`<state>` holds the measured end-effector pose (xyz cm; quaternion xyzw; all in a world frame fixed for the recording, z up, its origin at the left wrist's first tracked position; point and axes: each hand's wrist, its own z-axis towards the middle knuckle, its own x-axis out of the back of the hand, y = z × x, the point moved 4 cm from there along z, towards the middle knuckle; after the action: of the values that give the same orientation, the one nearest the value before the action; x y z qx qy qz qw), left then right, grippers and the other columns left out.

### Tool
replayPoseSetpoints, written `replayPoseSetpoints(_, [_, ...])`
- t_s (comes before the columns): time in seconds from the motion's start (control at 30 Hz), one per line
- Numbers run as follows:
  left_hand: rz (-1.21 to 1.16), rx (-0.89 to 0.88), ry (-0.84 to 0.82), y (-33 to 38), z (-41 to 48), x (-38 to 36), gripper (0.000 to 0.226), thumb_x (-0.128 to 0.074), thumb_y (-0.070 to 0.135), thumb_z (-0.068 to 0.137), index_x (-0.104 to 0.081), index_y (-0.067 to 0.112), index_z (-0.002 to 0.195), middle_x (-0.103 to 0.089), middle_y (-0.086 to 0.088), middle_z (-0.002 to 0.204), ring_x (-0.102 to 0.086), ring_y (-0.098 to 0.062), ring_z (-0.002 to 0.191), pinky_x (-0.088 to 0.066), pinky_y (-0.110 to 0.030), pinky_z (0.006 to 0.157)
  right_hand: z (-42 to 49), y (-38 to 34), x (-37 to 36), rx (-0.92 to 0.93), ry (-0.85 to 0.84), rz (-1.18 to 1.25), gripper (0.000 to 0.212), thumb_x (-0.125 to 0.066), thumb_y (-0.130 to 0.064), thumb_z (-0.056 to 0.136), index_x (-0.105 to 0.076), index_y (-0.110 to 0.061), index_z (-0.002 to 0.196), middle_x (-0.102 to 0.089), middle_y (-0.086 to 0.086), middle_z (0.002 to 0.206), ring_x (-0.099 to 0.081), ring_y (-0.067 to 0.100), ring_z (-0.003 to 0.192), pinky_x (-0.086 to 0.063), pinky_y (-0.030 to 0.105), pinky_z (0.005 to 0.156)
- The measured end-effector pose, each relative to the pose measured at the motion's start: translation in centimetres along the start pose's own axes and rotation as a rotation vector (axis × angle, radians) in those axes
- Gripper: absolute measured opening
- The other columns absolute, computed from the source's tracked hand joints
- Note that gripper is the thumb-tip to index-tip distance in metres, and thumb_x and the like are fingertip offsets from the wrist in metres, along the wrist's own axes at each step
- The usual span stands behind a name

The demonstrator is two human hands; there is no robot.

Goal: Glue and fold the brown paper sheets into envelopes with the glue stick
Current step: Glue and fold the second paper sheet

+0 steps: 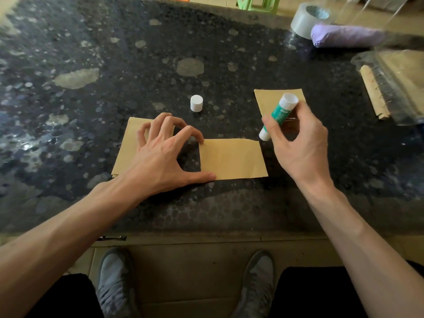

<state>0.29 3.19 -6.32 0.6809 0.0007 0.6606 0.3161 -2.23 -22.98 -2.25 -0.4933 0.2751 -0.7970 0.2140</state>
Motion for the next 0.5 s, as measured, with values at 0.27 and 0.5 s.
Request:
replayPoseSetpoints(0.27, [0.009,0.006,0.010,0.0,0.0,0.0,0.084,-0.052,0.100,0.058,-0.051,0.047,0.123,-0.035,0.012,0.131,-0.018,-0.015,0.145,-0.011,-0.046,0.119,-0.6,-2.3,-3.0,0.035,-0.285,0.249,0.042,-0.080,-0.025,0.092,-0.065,-0.020,0.131,-0.071,-0.010,0.113,-0.070,0.006,0.104,-0.058,0.026,0.093])
replayPoseSetpoints(0.5, [0.005,0.006,0.006,0.0,0.0,0.0,0.084,-0.051,0.099,0.058,-0.052,0.046,0.122,-0.037,0.011,0.132,-0.018,-0.017,0.146,-0.011,-0.048,0.119,-1.3,-3.2,-4.1,0.082,-0.414,0.170,0.034,-0.075,-0.029,0.097,-0.060,-0.027,0.127,-0.067,-0.020,0.116,-0.064,-0.002,0.112,-0.055,0.024,0.099])
